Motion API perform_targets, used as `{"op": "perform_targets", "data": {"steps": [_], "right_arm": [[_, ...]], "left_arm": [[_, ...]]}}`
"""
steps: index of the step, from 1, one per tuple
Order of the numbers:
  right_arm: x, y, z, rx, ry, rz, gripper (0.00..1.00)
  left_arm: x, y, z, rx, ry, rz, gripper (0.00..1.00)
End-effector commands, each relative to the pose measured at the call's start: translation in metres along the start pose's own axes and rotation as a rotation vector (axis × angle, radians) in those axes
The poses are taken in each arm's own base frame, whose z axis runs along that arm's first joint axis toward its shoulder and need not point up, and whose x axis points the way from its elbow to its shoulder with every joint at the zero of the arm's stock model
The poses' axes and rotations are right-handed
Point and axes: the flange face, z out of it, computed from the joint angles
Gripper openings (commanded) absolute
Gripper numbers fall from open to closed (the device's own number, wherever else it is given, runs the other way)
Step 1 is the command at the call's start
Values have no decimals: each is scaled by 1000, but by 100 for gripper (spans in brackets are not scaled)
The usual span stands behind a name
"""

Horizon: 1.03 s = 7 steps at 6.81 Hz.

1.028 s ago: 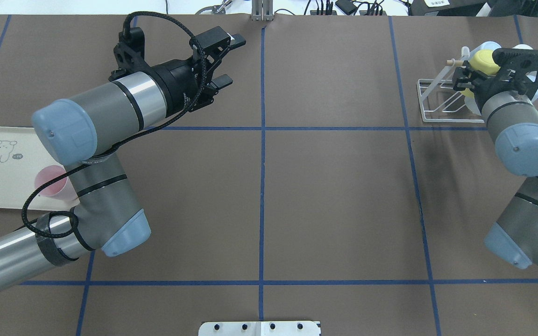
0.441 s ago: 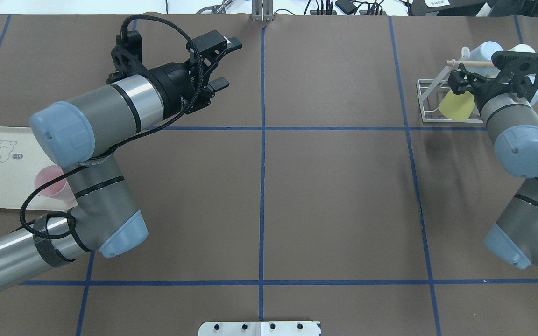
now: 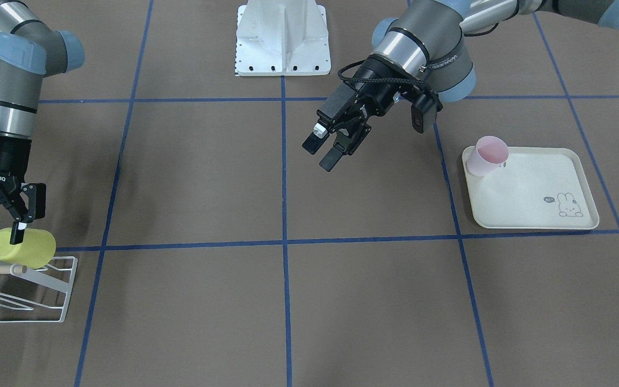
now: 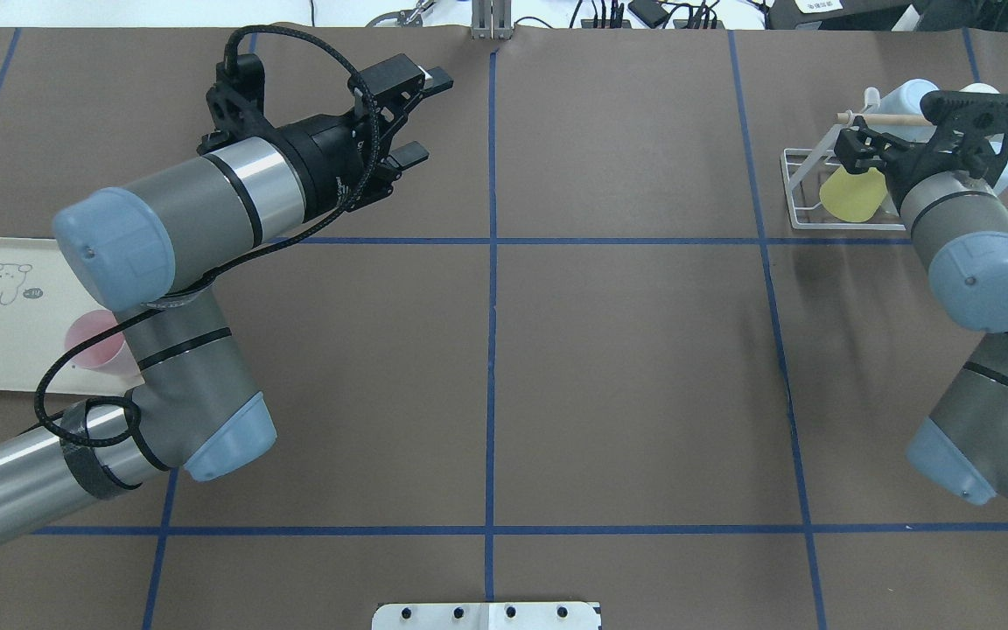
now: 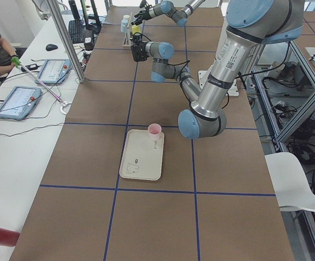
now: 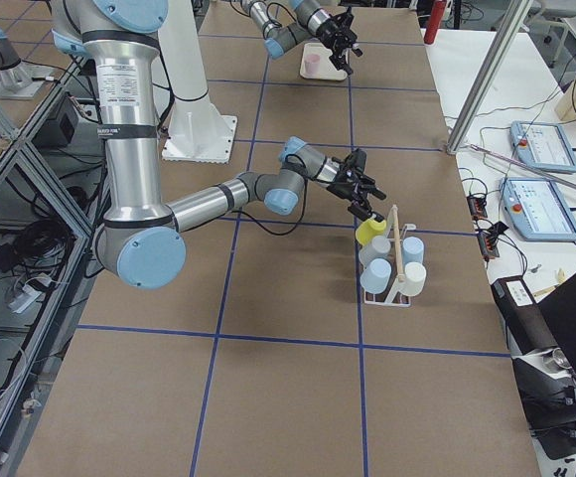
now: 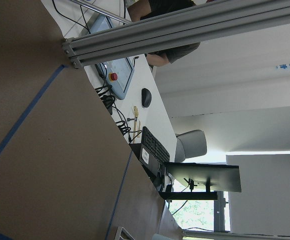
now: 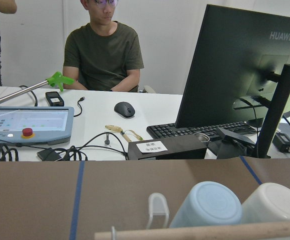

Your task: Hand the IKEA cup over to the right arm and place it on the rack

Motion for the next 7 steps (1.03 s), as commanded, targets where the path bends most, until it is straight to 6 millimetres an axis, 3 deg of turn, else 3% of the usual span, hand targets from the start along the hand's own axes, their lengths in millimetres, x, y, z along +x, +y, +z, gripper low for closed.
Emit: {"op": "perform_targets", "data": {"steps": [1,2,4,6,7], "right_arm": [[-13,-31,-43,-23,-104,49,100],[-12,-40,-68,-71,-165,63,100],[-22,-55,-101,-132,-254,95,100],[-38,-67,-127,-218,-355,162,100],[-45,-68,-132,-244,-379,203,100]], "left_arm": [[-22,-24,-13,-36,-119,173,100],[-19,-54,-46,-64,-226,312,100],[-34,-74,-107,-140,-482,574,100],[-86,-86,-152,-300,-664,731,100],[-121,-94,-176,-418,-725,792,100]]}}
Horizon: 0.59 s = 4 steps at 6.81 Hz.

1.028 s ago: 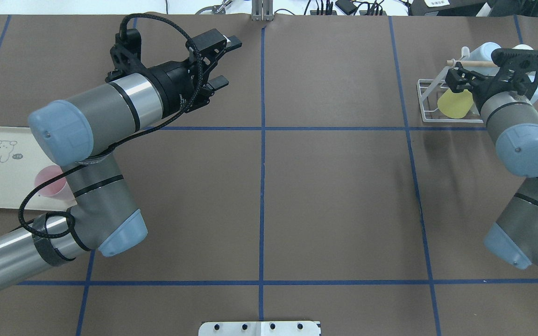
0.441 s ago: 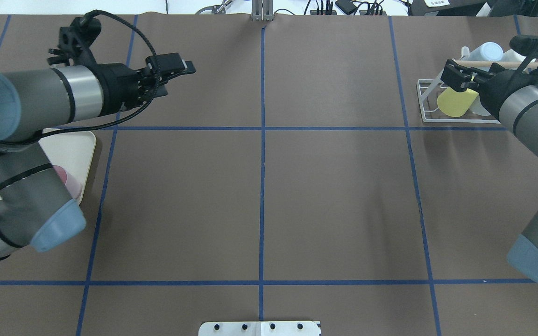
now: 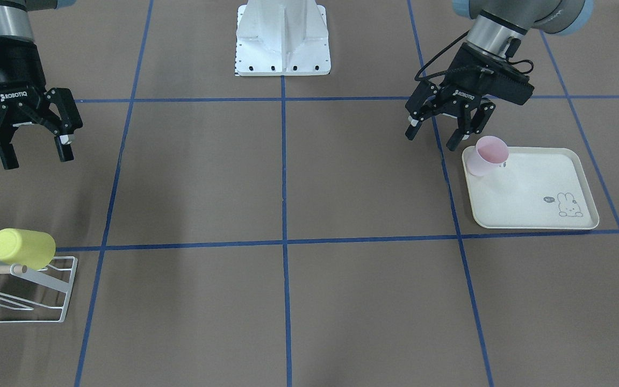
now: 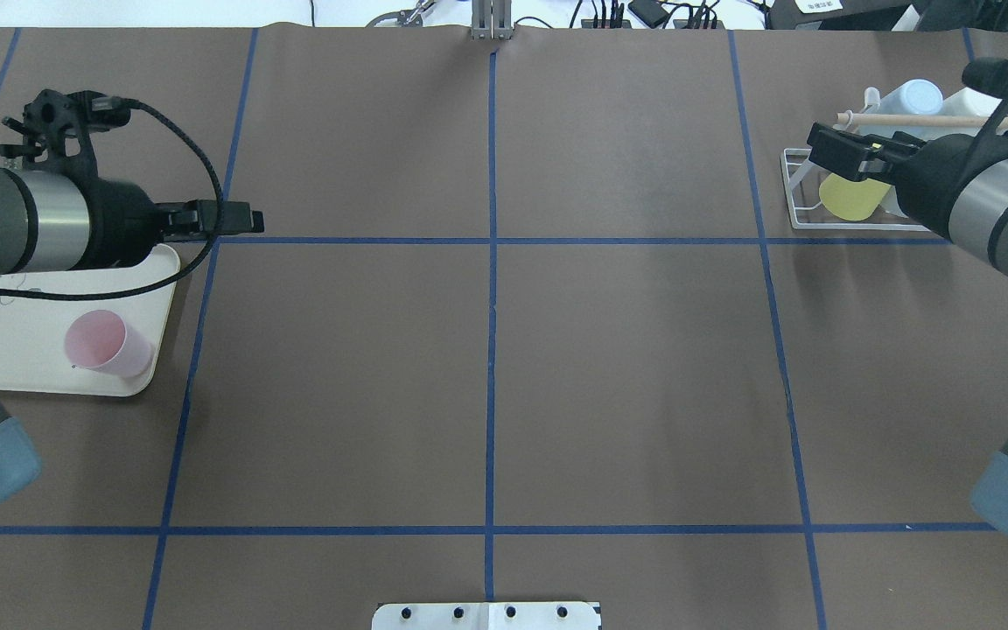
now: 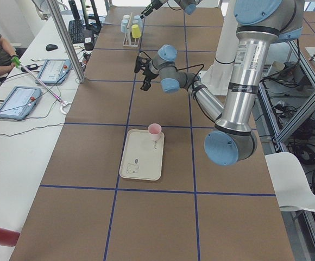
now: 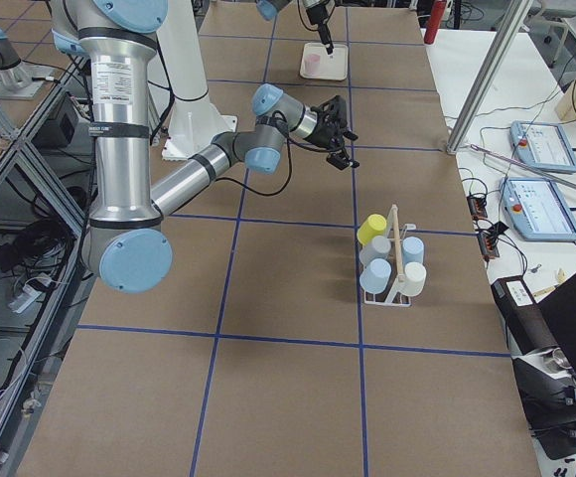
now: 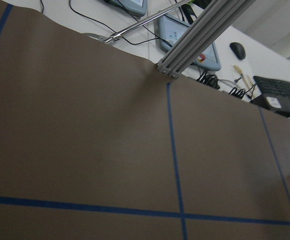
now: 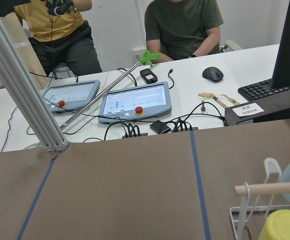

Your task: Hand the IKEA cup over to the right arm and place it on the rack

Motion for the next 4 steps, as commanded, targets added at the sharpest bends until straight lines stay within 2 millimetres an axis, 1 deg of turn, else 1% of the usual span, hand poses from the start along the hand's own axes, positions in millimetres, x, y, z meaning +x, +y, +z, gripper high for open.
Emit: {"op": "perform_targets", "data": {"steps": [1,2,3,4], "right_arm": [[-25,-2,-6,-56,-77,97,100],[-33,-2,-8,-83,-106,120,100],[-35,-2,-9,-87,-114,144,100],[-36,-1,-9,-96,-120,154,100]], "left_arm": [[-69,47,2,-227,-52,185,100],[-92,48,-6,-297,-56,243,100],[-109,37,-11,-327,-93,308,100],[-130,17,-18,-330,-141,375,100]]}}
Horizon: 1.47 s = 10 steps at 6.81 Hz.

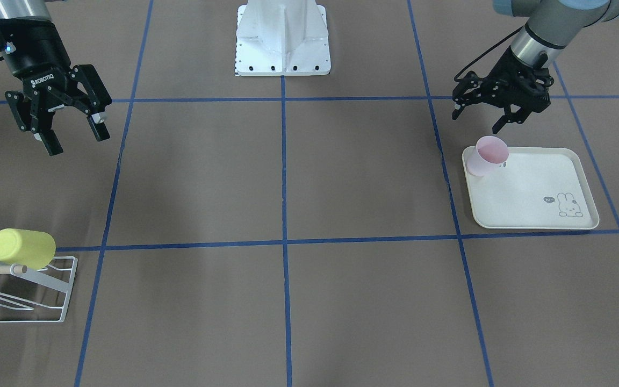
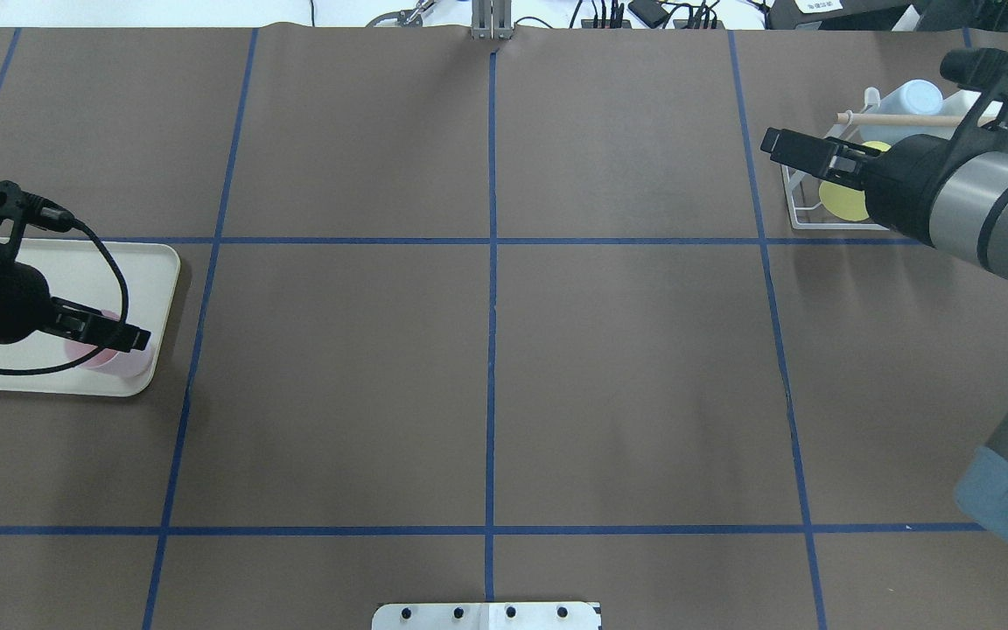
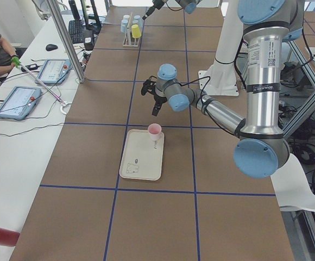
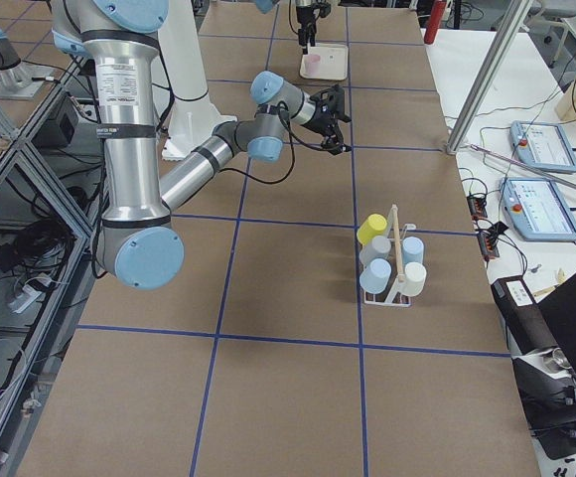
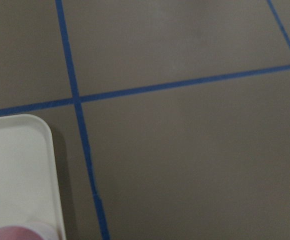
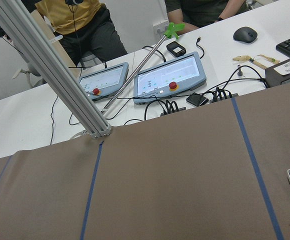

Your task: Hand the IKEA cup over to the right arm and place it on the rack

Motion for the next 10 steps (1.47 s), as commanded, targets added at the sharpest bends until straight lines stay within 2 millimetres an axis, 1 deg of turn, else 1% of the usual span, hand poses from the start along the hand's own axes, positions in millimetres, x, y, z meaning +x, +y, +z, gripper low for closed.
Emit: {"op": "perform_targets", "data": {"steps": [1,2,3,4,6,7,8,9,10], "right_arm": [[-3,2,-1,-23,-17,28,100],[-3,3,-1,-26,-18,28,100],[-5,3,1,-26,-19,28,100],[-5,4,1,-27,-20,27,100],[-4,4,2,-28,-18,27,100],[-4,4,2,-28,-18,27,100],[-5,5,3,-29,-19,27,100],[-4,5,3,-29,-17,25,100],[-4,5,3,-29,-17,25,100]], "left_arm": [[-59,-14,-14,-52,-106,111,100],[-76,-30,-6,-54,-126,118,100],[-86,-40,13,-73,-133,106,100],[-91,-43,22,-84,-137,99,100],[-101,-35,34,-118,-150,94,100],[-102,-33,37,-125,-151,90,100],[-103,-30,46,-144,-150,90,100],[-103,-28,51,-155,-148,90,100],[-91,-23,62,-176,-138,101,100]]}}
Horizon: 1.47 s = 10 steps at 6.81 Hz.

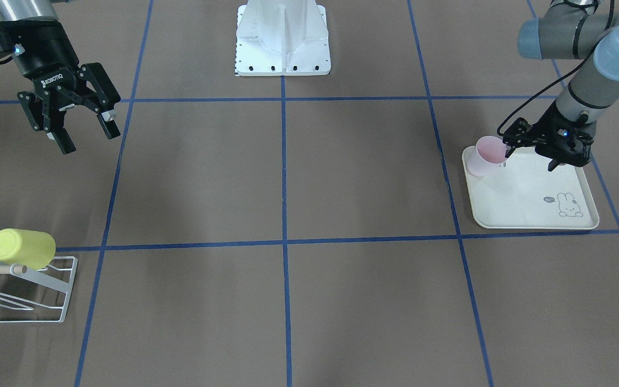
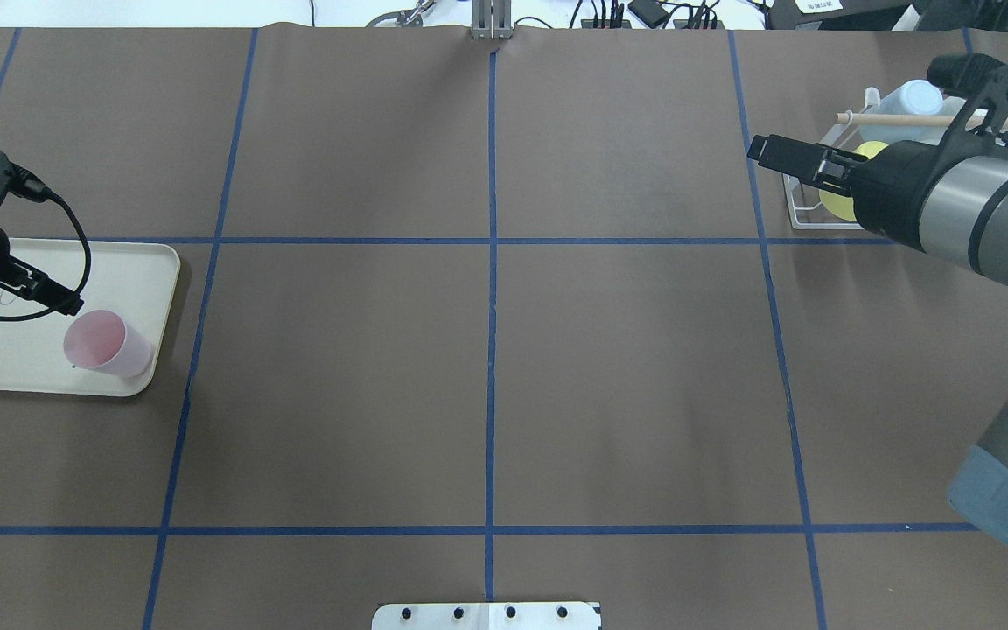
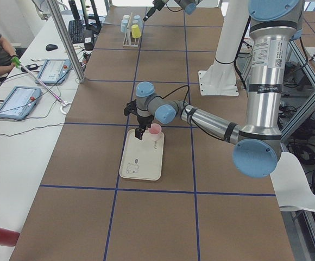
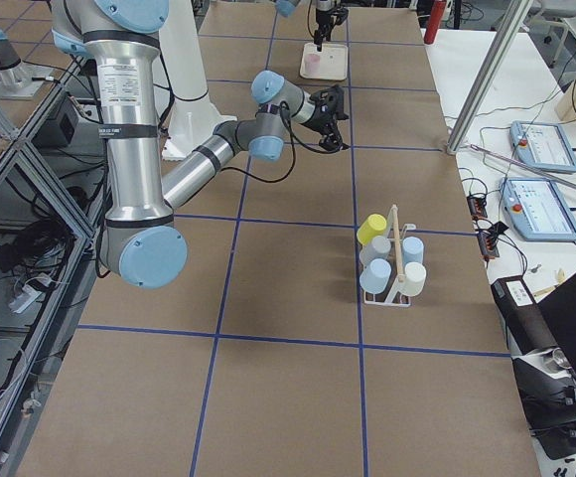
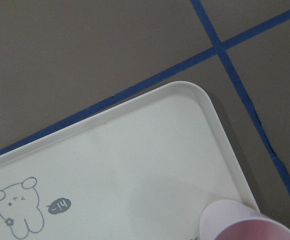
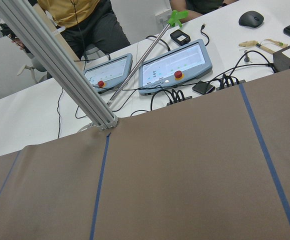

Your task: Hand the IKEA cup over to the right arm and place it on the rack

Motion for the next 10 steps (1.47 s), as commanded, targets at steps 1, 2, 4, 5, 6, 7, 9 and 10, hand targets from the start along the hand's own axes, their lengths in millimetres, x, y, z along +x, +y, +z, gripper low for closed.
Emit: {"op": "perform_targets", "data": {"steps": [1,2,4,5,6,7,9,10], "right_arm": [[0,0,0,0,0,-1,100],[1,0,1,-1,3,-1,100],[1,0,0,-1,2,0,100],[1,1,1,-6,2,-2,100],[0,2,0,-20,-5,-2,100],[0,2,1,-23,-4,-5,100],[0,2,0,-23,-6,-6,100],[0,2,0,-23,-6,-6,100]], "left_arm": [[16,3,12,-26,15,17,100],[16,3,12,-26,15,17,100],[14,5,18,-36,13,14,100],[17,6,24,-47,14,19,100],[22,7,29,-57,18,26,93],[26,7,31,-60,20,33,90],[26,7,32,-62,20,35,64],[26,8,33,-64,19,33,48]]}}
